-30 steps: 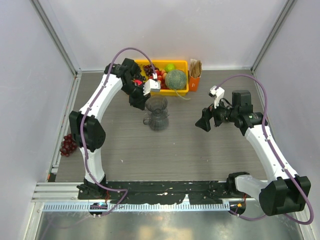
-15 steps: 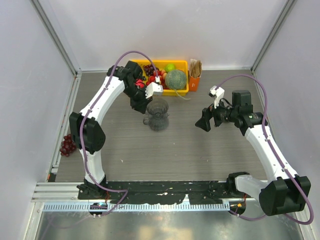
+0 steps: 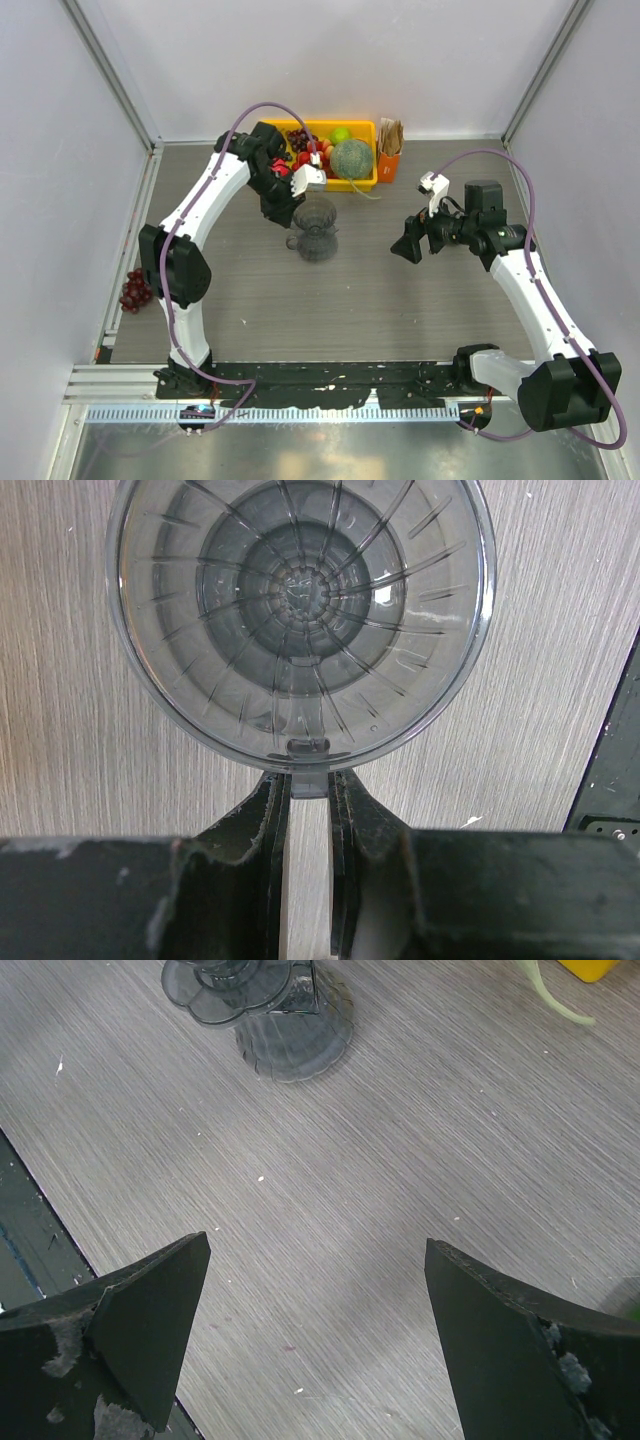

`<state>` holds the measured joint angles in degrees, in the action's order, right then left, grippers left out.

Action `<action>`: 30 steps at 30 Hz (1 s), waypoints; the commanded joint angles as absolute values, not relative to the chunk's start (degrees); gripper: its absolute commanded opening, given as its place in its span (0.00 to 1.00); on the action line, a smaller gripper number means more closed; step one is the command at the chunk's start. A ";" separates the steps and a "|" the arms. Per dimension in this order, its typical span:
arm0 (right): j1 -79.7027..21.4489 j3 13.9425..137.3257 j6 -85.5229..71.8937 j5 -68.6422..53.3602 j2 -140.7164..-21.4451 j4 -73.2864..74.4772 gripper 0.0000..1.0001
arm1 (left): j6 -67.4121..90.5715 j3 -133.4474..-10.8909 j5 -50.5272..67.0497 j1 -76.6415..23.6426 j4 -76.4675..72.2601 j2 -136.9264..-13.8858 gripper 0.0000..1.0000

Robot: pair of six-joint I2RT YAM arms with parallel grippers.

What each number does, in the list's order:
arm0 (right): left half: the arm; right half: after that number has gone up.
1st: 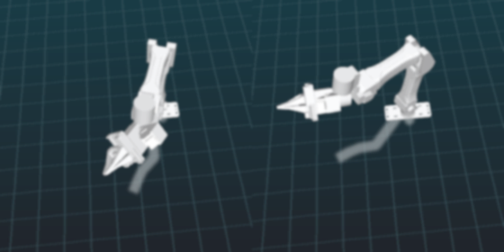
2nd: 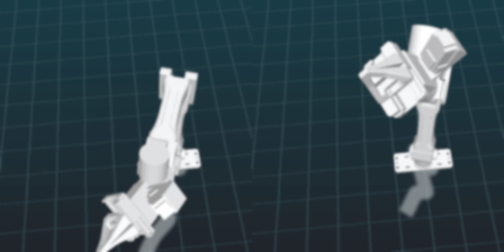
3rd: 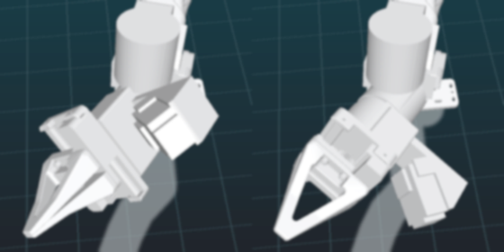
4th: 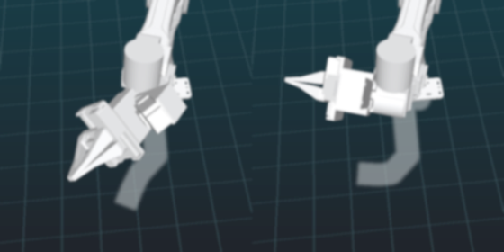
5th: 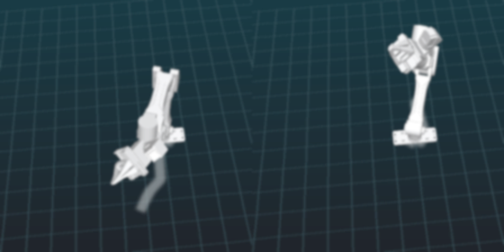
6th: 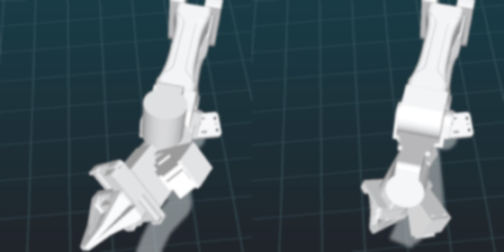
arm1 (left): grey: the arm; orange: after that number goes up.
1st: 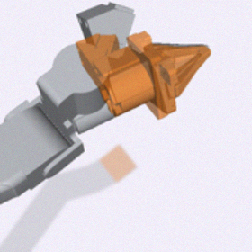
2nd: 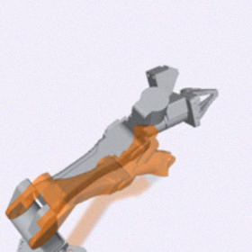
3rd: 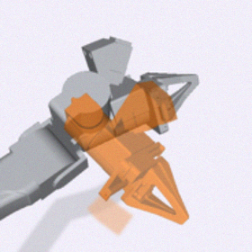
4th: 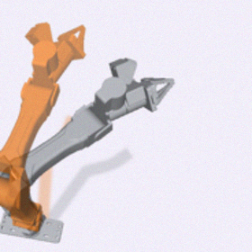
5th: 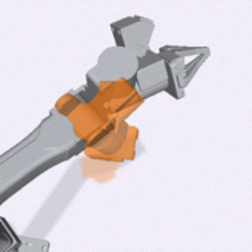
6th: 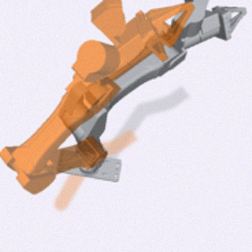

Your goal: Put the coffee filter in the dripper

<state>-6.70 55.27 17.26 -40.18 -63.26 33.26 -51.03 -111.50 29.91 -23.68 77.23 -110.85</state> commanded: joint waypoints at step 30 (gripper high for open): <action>-6.42 54.93 17.93 -42.01 -63.72 33.49 0.96 | -48.16 -114.08 29.18 -24.61 73.47 -111.10 0.16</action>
